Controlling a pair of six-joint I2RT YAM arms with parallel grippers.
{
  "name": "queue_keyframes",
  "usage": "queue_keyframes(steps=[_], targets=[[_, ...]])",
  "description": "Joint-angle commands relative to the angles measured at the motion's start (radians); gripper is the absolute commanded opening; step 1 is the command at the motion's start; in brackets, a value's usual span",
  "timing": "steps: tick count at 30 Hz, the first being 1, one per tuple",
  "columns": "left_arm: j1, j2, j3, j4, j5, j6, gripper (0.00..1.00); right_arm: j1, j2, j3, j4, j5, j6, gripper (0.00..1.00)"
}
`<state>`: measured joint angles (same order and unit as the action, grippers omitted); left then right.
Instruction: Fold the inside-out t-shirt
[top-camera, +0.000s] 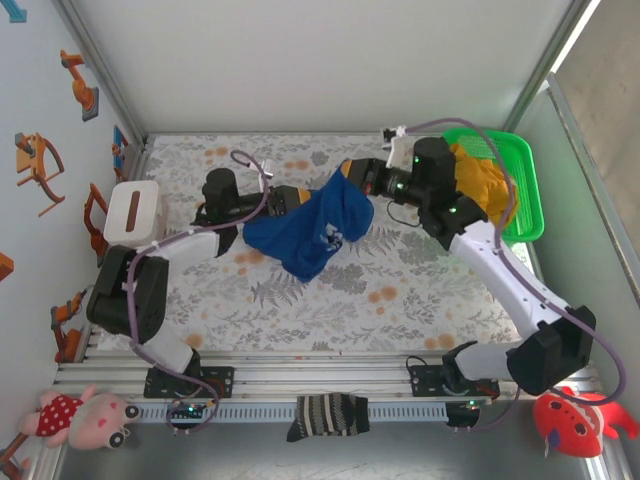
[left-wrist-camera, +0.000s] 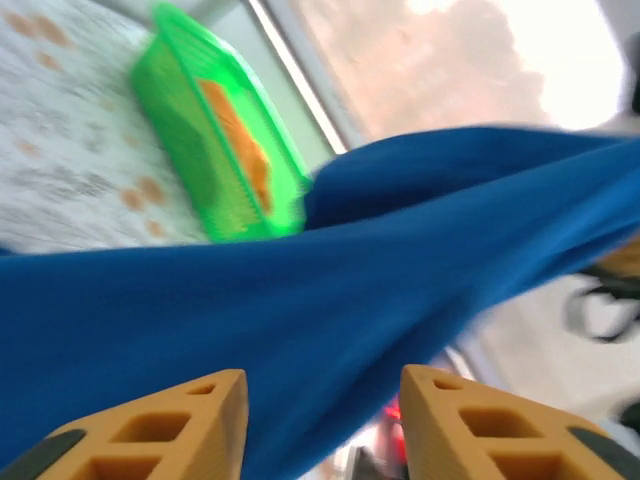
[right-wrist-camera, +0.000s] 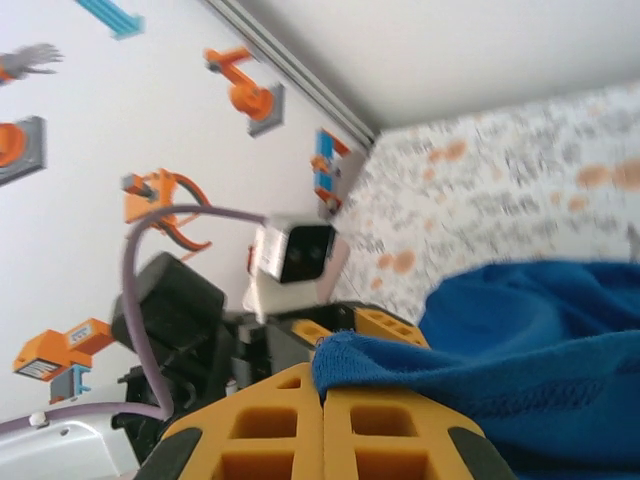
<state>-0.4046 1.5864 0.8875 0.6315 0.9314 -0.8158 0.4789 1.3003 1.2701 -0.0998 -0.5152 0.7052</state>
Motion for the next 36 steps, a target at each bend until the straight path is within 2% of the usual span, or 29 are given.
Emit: queue_keyframes(steps=[1, 5, 11, 15, 22, 25, 27, 28, 30, 31, 32, 33, 34, 36], targets=[[-0.014, -0.091, 0.043, -0.493, -0.218, 0.352, 0.47, -0.002, -0.022, 0.075, -0.141, 0.003, -0.095, 0.0], [-0.037, -0.145, 0.041, -0.713, -0.447, 0.488, 0.51, -0.002, -0.021, 0.085, -0.19, 0.032, -0.121, 0.0], [-0.175, -0.213, 0.01, -0.736, -0.596, 0.578, 0.53, -0.002, -0.032, 0.037, -0.197, 0.069, -0.114, 0.0], [-0.247, -0.203, 0.028, -0.666, -0.628, 0.578, 0.55, 0.003, -0.039, -0.017, -0.177, 0.072, -0.087, 0.0], [-0.278, -0.037, 0.141, -0.618, -0.537, 0.572, 0.57, 0.054, -0.039, -0.138, -0.103, 0.111, -0.034, 0.0], [-0.282, 0.035, 0.158, -0.604, -0.532, 0.554, 0.57, 0.075, -0.043, -0.188, -0.074, 0.15, 0.002, 0.0], [-0.284, 0.071, 0.157, -0.592, -0.535, 0.539, 0.52, 0.088, -0.049, -0.22, -0.064, 0.175, 0.02, 0.0], [-0.282, 0.086, 0.155, -0.584, -0.537, 0.532, 0.44, 0.097, -0.052, -0.235, -0.054, 0.19, 0.031, 0.0], [-0.281, 0.114, 0.156, -0.585, -0.546, 0.517, 0.17, 0.121, -0.049, -0.261, -0.029, 0.208, 0.049, 0.0], [-0.28, 0.124, 0.16, -0.599, -0.553, 0.515, 0.06, 0.136, -0.042, -0.267, -0.024, 0.212, 0.053, 0.0], [-0.28, 0.126, 0.157, -0.607, -0.557, 0.515, 0.0, 0.144, -0.035, -0.269, -0.019, 0.214, 0.052, 0.0], [-0.279, 0.122, 0.151, -0.621, -0.577, 0.514, 0.0, 0.16, -0.022, -0.27, -0.016, 0.21, 0.053, 0.03], [-0.278, 0.114, 0.143, -0.637, -0.598, 0.514, 0.0, 0.171, -0.01, -0.268, -0.022, 0.207, 0.05, 0.16], [-0.268, 0.085, 0.117, -0.664, -0.649, 0.51, 0.0, 0.174, -0.013, -0.272, -0.031, 0.219, 0.04, 0.32]])
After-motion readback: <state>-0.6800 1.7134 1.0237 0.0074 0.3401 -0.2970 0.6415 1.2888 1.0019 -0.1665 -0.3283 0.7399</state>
